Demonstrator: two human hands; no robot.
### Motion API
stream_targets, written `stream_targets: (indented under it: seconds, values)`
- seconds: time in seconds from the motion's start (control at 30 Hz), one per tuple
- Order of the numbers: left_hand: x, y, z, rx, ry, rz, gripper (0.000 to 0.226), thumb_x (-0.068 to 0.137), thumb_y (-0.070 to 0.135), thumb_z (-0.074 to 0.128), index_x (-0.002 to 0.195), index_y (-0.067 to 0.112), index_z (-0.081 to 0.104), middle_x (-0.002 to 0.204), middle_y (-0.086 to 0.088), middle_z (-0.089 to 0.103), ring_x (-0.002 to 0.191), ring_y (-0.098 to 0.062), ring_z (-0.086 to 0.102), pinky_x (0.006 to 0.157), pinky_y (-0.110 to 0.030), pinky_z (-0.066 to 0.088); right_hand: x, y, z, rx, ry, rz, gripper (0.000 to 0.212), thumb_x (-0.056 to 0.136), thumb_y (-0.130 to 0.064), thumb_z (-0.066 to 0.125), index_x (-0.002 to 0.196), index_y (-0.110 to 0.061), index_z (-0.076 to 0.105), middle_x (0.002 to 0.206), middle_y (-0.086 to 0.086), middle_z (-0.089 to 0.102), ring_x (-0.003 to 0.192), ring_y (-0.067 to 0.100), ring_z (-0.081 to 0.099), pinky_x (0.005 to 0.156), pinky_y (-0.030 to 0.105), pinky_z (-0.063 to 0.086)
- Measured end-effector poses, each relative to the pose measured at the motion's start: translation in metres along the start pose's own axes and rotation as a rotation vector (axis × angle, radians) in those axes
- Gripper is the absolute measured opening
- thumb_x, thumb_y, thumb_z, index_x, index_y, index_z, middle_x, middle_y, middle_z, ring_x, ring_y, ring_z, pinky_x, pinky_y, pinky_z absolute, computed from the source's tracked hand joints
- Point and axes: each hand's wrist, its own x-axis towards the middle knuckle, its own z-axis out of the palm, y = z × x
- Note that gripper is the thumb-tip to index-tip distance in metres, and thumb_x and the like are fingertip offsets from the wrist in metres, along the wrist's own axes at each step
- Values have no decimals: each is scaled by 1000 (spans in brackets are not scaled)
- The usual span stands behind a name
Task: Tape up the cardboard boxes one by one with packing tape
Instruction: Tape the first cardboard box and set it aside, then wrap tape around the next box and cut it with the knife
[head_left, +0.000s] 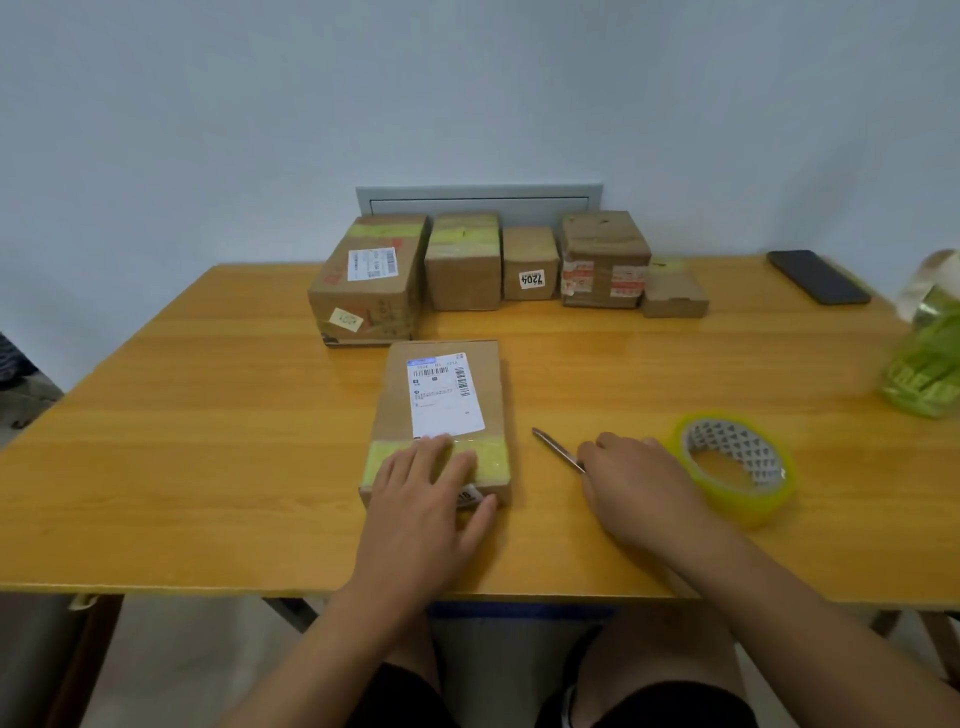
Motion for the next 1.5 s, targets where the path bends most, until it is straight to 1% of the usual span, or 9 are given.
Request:
stream_targets:
  seconds: [0.27,0.43,0.6,0.73,0.83,1.07,1.27,1.37,1.5]
  values:
    - [12,4,7,-20,-14,12,43,85,51,49,111,22,65,120,-4,60,111,-28,56,96,-44,47,29,-2,-7,21,-5,16,24,98,-8,38,120,-13,45,102,8,54,91,30,57,64,36,33]
    - [26,-5,3,-90,-9,67,39,83,36,45,114,21,64,120,-1,60,112,-22,49,95,-38,45,9,3,-14,-42,-62,-36,23,96,-6,37,116,-16,44,89,2,40,78,23,43,67,34,34]
    - [52,-6,-13,-235,-296,-4,74,84,54,11,141,27,50,150,4,39,138,-16,28,111,-29,24,-24,7,-21,-54,-163,-98,20,99,-10,35,111,-24,39,90,-4,33,86,21,38,74,35,30]
    - [60,0,-13,-203,-409,12,53,100,44,25,150,29,37,158,4,27,145,-15,17,114,-29,23,-28,-5,-27,80,-238,-194,20,95,-8,35,95,-28,35,91,-8,35,85,16,32,73,33,27]
    - [59,5,-11,-190,-434,26,66,90,48,18,151,30,35,159,4,26,146,-15,16,115,-31,23,-22,-17,-21,179,-224,-306,23,94,-9,36,102,-28,45,103,-5,46,92,17,37,77,31,29]
    - [73,12,-13,-315,-524,39,45,106,34,26,149,31,39,161,7,23,146,-8,13,114,-28,19,-19,-23,-5,311,-112,-449,21,97,-25,46,114,-29,58,111,-6,51,107,15,46,88,30,40]
    - [86,21,-4,-277,-508,79,46,106,34,28,151,30,36,161,4,21,148,-12,13,116,-27,15,-28,10,-23,378,94,-316,42,86,-64,46,113,-34,59,103,-20,53,99,1,47,84,22,43]
    - [89,24,7,-220,-474,114,48,105,36,30,153,29,31,162,0,20,149,-18,12,120,-33,14,-32,34,-33,331,190,-172,38,89,-60,46,115,-36,59,103,-21,55,99,0,46,83,21,42]
    - [93,28,10,-179,-493,133,51,105,38,29,155,29,25,163,0,15,150,-19,8,122,-37,12,-34,69,-32,129,279,19,42,91,-54,51,120,-26,62,115,-8,60,109,13,50,92,28,41]
